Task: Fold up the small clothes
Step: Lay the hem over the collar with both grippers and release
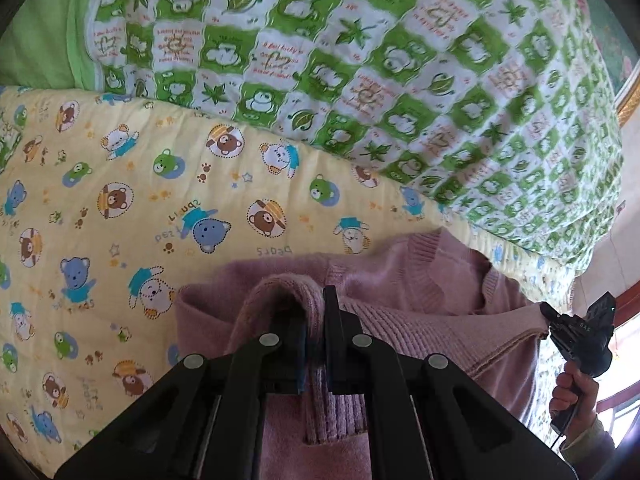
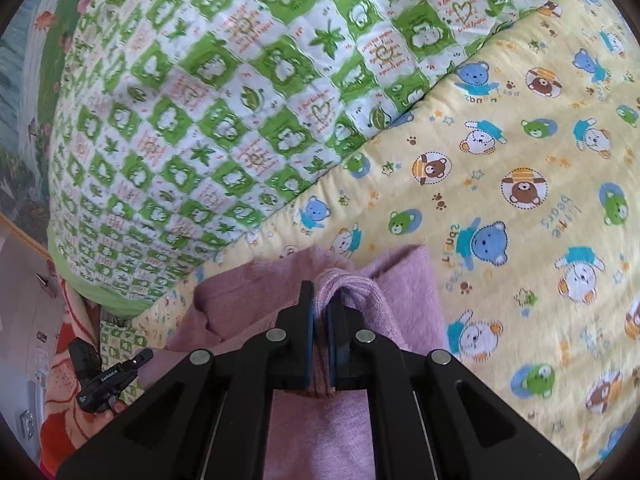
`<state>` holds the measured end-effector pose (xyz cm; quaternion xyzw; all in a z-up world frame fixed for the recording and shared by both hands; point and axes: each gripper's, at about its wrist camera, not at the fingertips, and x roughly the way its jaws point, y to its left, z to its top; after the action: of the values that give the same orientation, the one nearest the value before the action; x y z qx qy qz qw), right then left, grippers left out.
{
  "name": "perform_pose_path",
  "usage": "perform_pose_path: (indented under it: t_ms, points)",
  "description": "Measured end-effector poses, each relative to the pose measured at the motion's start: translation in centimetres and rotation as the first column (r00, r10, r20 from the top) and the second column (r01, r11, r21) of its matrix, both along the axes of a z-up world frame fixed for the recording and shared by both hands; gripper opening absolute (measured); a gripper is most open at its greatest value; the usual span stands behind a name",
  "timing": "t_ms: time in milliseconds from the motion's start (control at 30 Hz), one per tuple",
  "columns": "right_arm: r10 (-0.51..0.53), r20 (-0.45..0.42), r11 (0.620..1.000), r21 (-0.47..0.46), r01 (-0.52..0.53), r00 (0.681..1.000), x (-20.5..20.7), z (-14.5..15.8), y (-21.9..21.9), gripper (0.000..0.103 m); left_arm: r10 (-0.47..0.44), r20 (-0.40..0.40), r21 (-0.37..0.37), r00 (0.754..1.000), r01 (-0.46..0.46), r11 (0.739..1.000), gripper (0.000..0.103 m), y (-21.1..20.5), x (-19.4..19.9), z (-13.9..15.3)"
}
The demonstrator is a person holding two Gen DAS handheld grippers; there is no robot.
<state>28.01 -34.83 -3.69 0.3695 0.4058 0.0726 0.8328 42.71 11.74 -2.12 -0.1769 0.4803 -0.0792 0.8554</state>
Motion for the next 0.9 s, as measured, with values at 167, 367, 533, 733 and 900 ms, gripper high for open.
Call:
perform_pose_path:
  t_ms: [167, 367, 533, 733, 900]
  points:
    - [-0.006, -0.011, 1.000, -0.029, 0.006, 1.000, 1.1, -0.9, 0.2, 0.006, 0.001, -0.027, 0.015, 1.000, -0.001, 1.000, 0.006, -0.2, 1.4, -1.9]
    - [-0.005, -0.039, 1.000, -0.026, 0.004, 0.999, 1.7, -1.1, 0.3, 0.009, 0.029, -0.043, -0.025, 0.999, -0.030, 0.999, 0.011, 0.3, 1.8, -2.2]
    - [-0.013, -0.051, 1.000, -0.016, 0.012, 0.999, 1.9, -0.5, 0.3, 0.016, 0.026, -0.031, -0.009, 0.999, -0.027, 1.000, 0.019, 0.0, 1.2, -0.6]
    - [-0.134, 0.001, 0.990, -0.035, 0.134, 0.991, 0.1, 1.8, -1.1, 0.061, 0.082, 0.053, 0.022, 0.995, -0.083, 0.996, 0.064, 0.7, -0.4, 2.7]
    - [-0.115, 0.035, 0.992, -0.046, 0.117, 0.993, -1.2, 3.4, -0.7, 0.061, 0.077, 0.095, 0.020, 0.992, -0.079, 0.997, 0.064, 0.9, -2.7, 4.8]
